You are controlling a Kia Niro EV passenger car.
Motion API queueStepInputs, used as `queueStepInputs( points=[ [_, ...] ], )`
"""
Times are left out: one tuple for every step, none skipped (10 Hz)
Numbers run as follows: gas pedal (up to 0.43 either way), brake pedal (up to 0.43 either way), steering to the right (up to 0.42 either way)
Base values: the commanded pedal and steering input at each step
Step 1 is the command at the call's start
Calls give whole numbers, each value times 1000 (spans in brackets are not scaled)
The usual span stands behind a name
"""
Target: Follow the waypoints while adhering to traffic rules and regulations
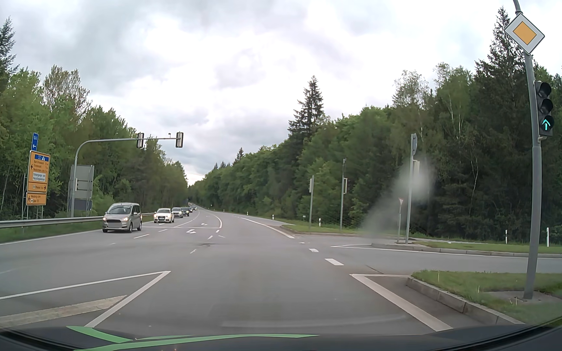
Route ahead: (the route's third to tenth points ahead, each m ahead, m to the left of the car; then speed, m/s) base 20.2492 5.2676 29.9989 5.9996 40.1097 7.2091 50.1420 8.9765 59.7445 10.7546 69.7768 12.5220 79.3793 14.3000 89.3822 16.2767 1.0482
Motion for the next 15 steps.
queueStepInputs(
  points=[
    [390,0,-11],
    [409,0,-11],
    [429,0,-11],
    [441,0,-11],
    [449,0,-10],
    [461,0,-10],
    [480,0,-12],
    [480,0,-18],
    [480,0,-26],
    [480,0,-34],
    [480,0,-40],
    [480,0,-40],
    [480,0,-40],
    [480,0,-40],
    [488,0,-40]
  ],
)
